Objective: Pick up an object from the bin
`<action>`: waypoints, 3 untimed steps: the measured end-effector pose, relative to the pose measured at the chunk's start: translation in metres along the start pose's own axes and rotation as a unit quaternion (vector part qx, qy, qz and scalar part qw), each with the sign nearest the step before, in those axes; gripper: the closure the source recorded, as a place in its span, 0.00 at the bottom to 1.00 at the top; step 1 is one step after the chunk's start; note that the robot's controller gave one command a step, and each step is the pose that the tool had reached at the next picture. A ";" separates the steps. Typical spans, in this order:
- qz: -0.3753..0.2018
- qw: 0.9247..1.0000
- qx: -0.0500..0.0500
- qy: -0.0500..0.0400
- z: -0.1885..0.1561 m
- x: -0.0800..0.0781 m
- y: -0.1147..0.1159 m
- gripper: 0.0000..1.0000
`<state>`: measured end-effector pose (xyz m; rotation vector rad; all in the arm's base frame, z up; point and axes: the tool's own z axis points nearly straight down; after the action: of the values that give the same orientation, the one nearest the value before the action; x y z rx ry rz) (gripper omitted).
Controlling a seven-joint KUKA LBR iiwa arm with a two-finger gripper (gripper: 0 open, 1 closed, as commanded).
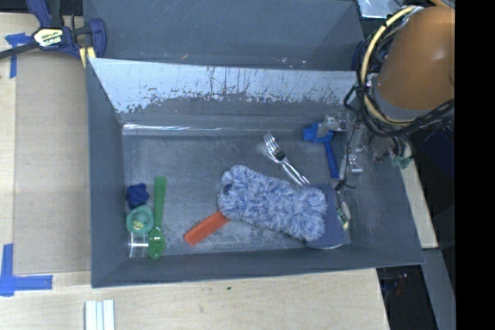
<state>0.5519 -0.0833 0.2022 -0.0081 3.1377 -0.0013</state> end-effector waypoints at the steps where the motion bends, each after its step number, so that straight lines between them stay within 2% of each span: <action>1: -0.001 1.000 0.000 0.000 0.000 0.000 0.000 0.00; 2: -0.046 0.999 0.001 -0.003 0.017 -0.005 0.003 0.00; 3: -0.279 0.960 0.002 -0.003 0.019 -0.003 0.016 0.00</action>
Offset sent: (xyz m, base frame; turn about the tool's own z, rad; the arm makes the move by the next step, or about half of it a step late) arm 0.0109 0.0094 -0.0573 -0.2568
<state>0.5553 -0.0673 0.1833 -0.8819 3.0047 -0.0078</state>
